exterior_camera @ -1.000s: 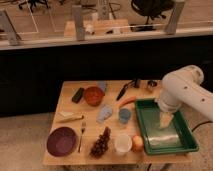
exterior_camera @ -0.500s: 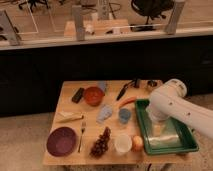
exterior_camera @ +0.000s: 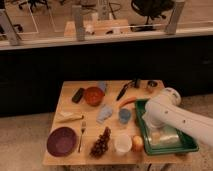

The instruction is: Place apple in paper cup

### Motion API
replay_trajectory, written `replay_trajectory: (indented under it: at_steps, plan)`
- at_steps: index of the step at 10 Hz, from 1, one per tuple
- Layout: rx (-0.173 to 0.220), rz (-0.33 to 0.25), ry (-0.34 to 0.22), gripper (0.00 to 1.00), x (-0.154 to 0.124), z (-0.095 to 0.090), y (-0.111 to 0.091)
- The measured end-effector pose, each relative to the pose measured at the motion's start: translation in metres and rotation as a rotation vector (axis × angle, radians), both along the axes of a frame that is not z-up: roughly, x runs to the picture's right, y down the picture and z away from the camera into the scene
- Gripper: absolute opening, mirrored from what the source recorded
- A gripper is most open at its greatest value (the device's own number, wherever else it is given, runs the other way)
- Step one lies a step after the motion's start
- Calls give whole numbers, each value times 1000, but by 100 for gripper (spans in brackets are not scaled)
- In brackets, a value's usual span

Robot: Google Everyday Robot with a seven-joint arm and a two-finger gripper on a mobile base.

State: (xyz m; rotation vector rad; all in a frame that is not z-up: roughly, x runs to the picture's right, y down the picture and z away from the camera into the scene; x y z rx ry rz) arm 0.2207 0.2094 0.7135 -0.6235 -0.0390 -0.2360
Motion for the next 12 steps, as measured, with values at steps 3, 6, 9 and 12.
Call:
replay_trajectory:
  at_steps: [3,6,9,12]
  plan:
    - [-45,11,-57,80,-21,-15,16]
    - [-40,30,-82,80,-36,-19,33]
    - [-21,23,-84,80,-46,-9,43]
    - [-10,3,-85,80,-54,0,47]
